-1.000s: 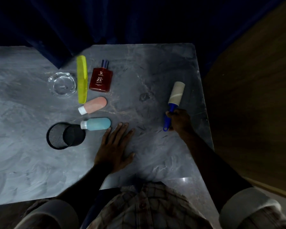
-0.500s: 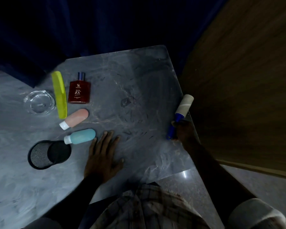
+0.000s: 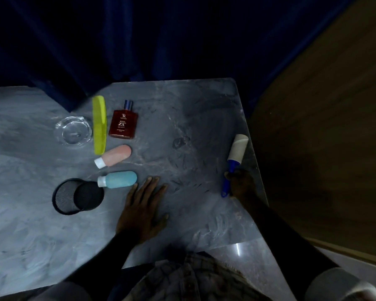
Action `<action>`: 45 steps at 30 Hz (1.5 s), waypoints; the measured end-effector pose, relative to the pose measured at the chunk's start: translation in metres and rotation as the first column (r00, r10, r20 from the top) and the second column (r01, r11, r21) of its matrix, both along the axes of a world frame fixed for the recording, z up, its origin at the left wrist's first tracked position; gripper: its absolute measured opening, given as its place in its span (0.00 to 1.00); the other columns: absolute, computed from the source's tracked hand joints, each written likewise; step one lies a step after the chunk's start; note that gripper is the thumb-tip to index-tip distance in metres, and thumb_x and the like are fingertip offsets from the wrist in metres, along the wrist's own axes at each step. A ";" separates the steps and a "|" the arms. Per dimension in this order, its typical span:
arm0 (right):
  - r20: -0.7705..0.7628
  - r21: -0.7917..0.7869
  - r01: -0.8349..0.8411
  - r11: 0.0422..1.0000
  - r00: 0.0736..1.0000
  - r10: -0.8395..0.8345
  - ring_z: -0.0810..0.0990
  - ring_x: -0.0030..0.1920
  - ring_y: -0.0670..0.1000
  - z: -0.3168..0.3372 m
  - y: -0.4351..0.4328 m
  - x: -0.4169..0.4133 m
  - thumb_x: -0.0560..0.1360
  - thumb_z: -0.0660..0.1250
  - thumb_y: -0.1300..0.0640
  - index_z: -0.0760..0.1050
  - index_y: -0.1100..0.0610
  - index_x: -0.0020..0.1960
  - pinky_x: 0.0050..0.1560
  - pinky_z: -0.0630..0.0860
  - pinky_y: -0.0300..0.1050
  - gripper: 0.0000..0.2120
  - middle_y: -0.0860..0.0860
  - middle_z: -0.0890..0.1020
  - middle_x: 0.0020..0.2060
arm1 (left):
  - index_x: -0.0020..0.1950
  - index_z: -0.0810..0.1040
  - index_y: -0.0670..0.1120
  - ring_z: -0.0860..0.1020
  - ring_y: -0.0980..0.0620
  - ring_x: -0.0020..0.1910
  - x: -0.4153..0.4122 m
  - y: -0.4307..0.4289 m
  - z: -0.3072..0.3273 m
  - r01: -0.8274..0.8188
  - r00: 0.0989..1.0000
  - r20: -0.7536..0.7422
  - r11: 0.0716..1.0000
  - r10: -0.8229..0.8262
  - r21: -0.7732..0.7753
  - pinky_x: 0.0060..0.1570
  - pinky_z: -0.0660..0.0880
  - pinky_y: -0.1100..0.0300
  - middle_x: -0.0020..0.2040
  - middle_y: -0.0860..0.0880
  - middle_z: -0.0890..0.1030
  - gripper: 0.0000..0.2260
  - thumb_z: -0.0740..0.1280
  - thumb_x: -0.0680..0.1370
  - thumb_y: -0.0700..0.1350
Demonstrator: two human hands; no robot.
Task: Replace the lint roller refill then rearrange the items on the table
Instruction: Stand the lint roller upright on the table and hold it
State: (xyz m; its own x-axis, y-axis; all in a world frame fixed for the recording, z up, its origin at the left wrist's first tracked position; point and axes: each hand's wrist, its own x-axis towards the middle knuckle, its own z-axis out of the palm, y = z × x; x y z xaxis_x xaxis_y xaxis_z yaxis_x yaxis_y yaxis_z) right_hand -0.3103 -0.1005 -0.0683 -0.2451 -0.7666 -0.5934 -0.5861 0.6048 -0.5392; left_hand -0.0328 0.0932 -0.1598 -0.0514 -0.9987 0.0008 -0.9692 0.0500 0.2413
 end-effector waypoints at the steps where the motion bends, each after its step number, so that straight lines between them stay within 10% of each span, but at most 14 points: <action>1: -0.028 0.000 -0.051 0.999 0.998 0.051 0.80 0.36 0.52 0.000 -0.002 0.009 0.78 0.71 0.52 0.79 0.59 0.59 0.29 0.76 0.43 0.13 0.60 0.83 0.50 | 0.90 0.55 0.53 0.53 0.44 0.91 0.000 0.000 0.001 -0.003 1.000 -0.005 1.000 0.003 -0.004 0.88 0.50 0.38 0.92 0.47 0.53 0.42 0.62 0.81 0.69; 8: -0.086 0.024 -0.392 0.920 0.916 0.393 0.85 0.51 0.63 0.000 -0.005 0.081 0.77 0.70 0.49 0.80 0.58 0.52 0.57 0.82 0.60 0.13 0.62 0.85 0.51 | 0.90 0.58 0.53 0.55 0.44 0.91 -0.001 0.002 0.010 -0.021 0.999 -0.026 1.000 0.021 -0.011 0.88 0.52 0.39 0.91 0.46 0.57 0.42 0.65 0.79 0.67; 29: -0.306 0.073 -0.869 0.489 0.447 0.841 0.81 0.62 0.61 0.016 0.020 0.175 0.79 0.66 0.46 0.79 0.56 0.57 0.62 0.75 0.50 0.15 0.57 0.83 0.61 | 0.89 0.56 0.51 0.56 0.45 0.89 -0.003 0.000 0.014 -0.041 0.997 -0.060 0.999 0.040 -0.012 0.86 0.53 0.39 0.89 0.48 0.59 0.45 0.67 0.78 0.67; 45: -0.157 0.049 -0.497 0.867 0.853 0.498 0.84 0.57 0.62 -0.002 -0.034 0.104 0.76 0.72 0.48 0.81 0.60 0.53 0.60 0.80 0.55 0.15 0.61 0.85 0.55 | 0.89 0.59 0.53 0.55 0.45 0.91 -0.004 -0.001 0.016 -0.031 0.998 -0.051 0.999 0.033 0.042 0.87 0.57 0.36 0.90 0.46 0.59 0.42 0.65 0.78 0.66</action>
